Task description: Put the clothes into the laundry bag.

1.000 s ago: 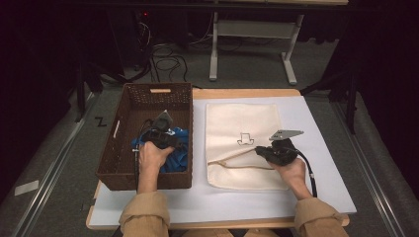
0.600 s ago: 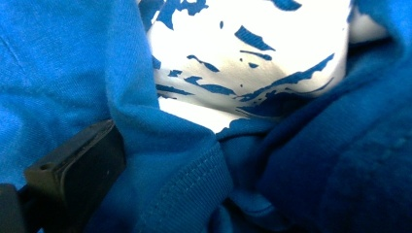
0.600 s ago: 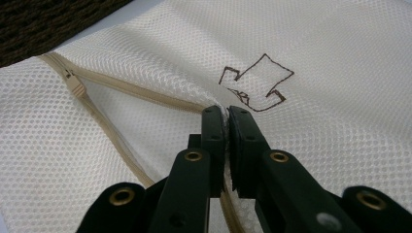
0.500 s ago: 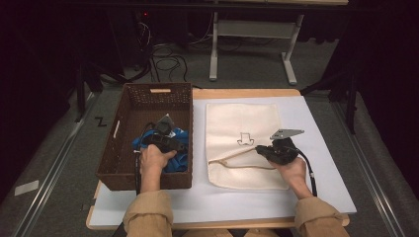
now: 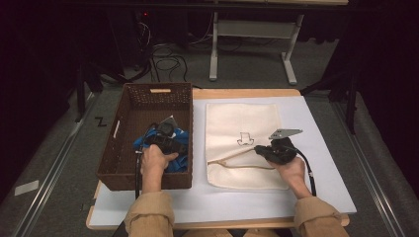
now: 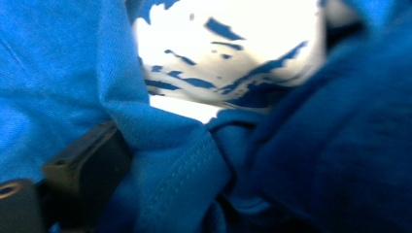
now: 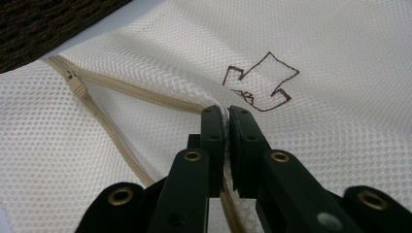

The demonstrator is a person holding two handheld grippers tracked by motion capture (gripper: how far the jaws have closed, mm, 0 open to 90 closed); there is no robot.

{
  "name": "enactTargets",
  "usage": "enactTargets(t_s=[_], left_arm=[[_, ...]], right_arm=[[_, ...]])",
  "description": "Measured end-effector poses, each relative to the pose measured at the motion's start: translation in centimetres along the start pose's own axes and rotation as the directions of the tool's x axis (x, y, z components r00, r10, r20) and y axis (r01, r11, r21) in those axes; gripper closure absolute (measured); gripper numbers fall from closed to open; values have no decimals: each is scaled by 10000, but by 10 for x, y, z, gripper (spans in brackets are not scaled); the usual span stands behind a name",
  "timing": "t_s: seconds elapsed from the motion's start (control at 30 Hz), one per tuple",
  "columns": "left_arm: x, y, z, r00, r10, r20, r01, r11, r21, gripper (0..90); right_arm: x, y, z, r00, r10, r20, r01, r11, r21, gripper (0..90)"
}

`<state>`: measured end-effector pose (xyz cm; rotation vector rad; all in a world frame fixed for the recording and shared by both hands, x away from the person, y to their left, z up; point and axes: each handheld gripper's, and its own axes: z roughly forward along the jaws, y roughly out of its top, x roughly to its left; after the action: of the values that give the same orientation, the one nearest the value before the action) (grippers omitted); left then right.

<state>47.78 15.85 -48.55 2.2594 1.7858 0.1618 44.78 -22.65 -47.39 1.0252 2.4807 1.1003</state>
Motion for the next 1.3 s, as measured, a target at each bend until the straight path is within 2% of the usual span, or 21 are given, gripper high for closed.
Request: enactTargets(t_s=[0.3,0.43,0.5,0.63,0.73,0.87,1.0,1.17,1.3], left_arm=[[-2,0,2,10000,16,-94,-17,10000,-64,47],[-3,0,1,9999,105,-97,-106,9999,-83,74],[-4,1,0,9999,71,-85,-71,10000,-14,109],[-7,1,-4,9996,275,-103,-275,9996,27,201],[-11,1,-8,9987,483,-173,-483,9988,17,352],[-9,2,-11,9995,323,-41,-322,9994,83,492],[-10,2,-14,9989,440,-159,-438,9989,164,621],[-9,2,-15,9988,446,-197,-443,9989,181,683],[-12,3,-17,9972,654,-366,-648,9978,159,698]], right_arm=[[1,1,1,10000,-87,46,87,9999,135,861],[0,1,2,10000,-51,35,51,9999,99,858],[0,1,1,10000,23,31,-23,9999,99,857],[1,1,1,10000,-77,21,77,9999,112,858],[1,0,1,10000,-54,52,53,10000,80,866],[3,0,3,9996,-187,189,184,9996,190,868],[4,-1,3,9996,-216,197,212,9996,184,868],[3,-1,3,9996,-216,158,213,9996,211,868],[3,0,4,9997,-168,151,165,9997,174,868]])
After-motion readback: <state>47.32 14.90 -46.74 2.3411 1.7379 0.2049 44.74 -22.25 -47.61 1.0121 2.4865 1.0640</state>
